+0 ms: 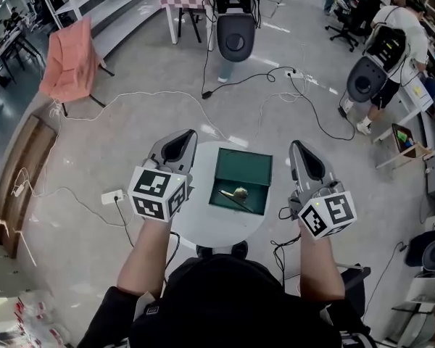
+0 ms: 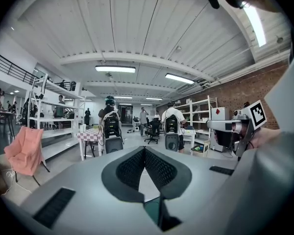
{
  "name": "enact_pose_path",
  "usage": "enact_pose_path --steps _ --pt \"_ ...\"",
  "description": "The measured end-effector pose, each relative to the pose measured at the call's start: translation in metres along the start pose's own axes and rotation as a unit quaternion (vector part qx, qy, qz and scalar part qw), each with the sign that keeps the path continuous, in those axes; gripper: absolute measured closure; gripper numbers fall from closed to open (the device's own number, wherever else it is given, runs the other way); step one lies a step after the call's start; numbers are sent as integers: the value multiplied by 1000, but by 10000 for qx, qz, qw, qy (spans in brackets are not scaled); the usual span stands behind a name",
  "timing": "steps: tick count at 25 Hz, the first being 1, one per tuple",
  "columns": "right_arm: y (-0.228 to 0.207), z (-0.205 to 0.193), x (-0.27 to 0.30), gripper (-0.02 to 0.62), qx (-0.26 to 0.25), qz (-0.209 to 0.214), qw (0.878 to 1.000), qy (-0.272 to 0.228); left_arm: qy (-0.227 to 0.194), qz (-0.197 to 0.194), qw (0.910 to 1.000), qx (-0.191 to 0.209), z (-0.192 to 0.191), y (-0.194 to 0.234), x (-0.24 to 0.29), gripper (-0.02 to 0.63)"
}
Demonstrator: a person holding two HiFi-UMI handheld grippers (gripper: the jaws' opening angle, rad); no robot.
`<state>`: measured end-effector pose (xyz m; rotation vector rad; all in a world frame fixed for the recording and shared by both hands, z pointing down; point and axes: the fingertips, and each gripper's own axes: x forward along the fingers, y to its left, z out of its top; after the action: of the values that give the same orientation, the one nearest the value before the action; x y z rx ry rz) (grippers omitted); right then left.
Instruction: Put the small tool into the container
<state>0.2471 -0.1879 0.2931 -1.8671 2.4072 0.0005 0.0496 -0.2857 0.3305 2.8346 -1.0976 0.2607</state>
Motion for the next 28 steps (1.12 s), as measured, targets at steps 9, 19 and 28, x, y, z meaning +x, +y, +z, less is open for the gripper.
enact_pose_path --steps 9,19,28 --pt "-6 -7 9 588 133 103 9998 90 -43 122 9999 -88 -1 9 8 600" --pt "-10 -13 13 588 114 135 9997 168 -41 173 9998 -95 -4 8 12 600" --pt "-17 -14 20 588 112 156 9996 205 -62 201 9998 -70 0 10 18 600"
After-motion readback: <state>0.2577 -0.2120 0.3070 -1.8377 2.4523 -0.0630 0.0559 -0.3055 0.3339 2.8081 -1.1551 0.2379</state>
